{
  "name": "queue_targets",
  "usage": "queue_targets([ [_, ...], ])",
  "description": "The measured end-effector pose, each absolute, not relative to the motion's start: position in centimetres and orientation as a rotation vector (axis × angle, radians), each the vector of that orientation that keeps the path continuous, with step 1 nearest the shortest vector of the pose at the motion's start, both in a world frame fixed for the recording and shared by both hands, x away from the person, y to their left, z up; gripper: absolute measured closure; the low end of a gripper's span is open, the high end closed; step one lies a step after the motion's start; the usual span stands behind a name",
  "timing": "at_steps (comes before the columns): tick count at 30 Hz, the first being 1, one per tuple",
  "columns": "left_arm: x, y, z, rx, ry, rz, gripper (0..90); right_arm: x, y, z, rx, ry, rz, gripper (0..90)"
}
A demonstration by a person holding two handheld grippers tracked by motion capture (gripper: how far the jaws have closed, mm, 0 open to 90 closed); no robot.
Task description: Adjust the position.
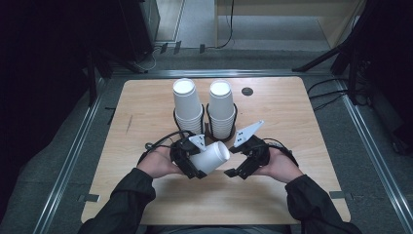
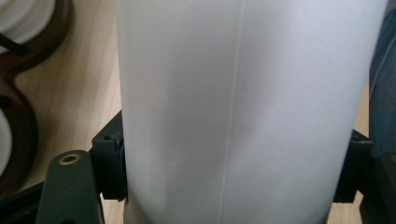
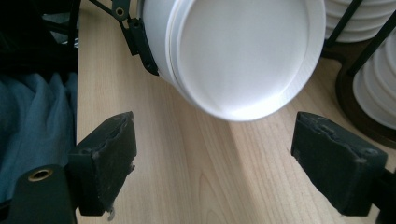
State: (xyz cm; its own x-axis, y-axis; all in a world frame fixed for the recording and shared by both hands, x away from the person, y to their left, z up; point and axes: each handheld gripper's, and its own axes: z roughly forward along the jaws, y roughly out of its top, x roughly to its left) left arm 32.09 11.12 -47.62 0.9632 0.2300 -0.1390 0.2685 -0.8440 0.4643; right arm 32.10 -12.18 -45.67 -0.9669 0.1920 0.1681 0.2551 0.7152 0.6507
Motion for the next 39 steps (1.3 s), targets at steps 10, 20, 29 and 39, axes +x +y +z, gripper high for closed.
queue_targets([
  [10,31.7,9.5,-48.3,2.680,0.261,-0.193,22.7,32.2,-11.4,-46.1,-0.295,-2.831,-1.058,14.7],
  [20,31.1,8.8,-48.7,2.701,0.193,-0.253,22.0,32.0,-8.9,-46.8,-0.179,-2.831,-0.961,17.9],
  [29,31.2,9.0,-48.6,2.666,0.149,-0.296,14.7,31.8,-9.1,-46.4,-0.134,-2.780,-0.951,25.0],
  [39,31.8,10.0,-48.3,2.590,0.216,-0.188,0.0,31.9,-10.3,-46.1,-0.156,-2.831,-0.964,24.0],
])
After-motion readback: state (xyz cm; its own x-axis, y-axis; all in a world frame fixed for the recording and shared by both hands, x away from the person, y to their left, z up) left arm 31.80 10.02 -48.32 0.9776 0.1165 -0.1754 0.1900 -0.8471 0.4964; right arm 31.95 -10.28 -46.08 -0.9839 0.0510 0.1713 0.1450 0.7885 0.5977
